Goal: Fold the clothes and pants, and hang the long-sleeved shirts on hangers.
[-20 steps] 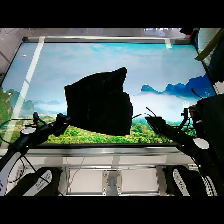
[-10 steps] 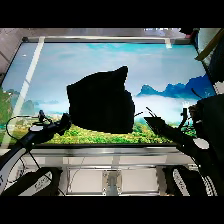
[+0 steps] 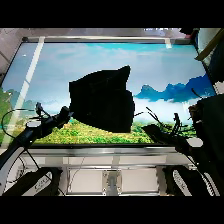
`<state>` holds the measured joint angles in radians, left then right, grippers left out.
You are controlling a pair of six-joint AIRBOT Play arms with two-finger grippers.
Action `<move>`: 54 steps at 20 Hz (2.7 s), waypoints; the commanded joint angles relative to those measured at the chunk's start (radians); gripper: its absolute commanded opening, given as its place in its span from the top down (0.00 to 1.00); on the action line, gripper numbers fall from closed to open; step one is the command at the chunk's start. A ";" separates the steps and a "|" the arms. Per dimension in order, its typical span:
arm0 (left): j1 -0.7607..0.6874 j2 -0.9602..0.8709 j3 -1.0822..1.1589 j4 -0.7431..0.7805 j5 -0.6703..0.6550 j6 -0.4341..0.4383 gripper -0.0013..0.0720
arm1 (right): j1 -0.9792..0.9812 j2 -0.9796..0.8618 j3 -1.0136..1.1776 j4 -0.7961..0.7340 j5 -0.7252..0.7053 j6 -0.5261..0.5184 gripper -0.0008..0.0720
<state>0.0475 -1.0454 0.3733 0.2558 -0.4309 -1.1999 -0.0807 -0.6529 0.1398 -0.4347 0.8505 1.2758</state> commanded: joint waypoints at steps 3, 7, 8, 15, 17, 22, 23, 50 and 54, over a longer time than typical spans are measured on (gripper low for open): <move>-0.002 0.018 0.005 0.005 -0.035 0.012 0.93 | 0.322 -0.256 0.009 0.195 -0.185 -0.066 0.23; -0.002 0.018 0.005 0.005 -0.037 0.012 0.93 | 0.481 -0.434 0.074 0.460 -0.316 -0.249 0.23; -0.002 0.018 0.005 0.005 -0.037 0.012 0.93 | 0.479 -0.461 0.096 0.496 -0.317 -0.290 0.23; -0.002 0.018 0.005 0.005 -0.037 0.039 0.93 | 0.479 -0.580 0.185 0.536 -0.393 -0.324 0.29; -0.002 0.018 0.005 0.005 -0.037 0.039 0.93 | 0.479 -0.579 0.185 0.555 -0.402 -0.323 0.29; -0.002 0.018 0.005 0.005 -0.037 0.041 0.93 | 0.479 -0.577 0.187 0.621 -0.470 -0.324 0.82; -0.002 0.018 0.005 0.005 -0.037 0.042 0.93 | 0.479 -0.576 0.187 0.622 -0.470 -0.325 0.96; -0.016 0.136 0.789 0.929 -0.780 -0.188 0.93 | 0.446 -0.453 1.087 -0.559 0.009 0.143 0.97; -0.015 -0.100 0.625 1.004 -0.428 -0.189 0.93 | 0.400 -0.782 1.092 -0.466 -0.177 0.085 0.97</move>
<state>0.0338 -0.9863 1.1023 1.2129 -1.0748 -1.3842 0.3458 -1.2232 1.2407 -0.9440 0.7982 1.3991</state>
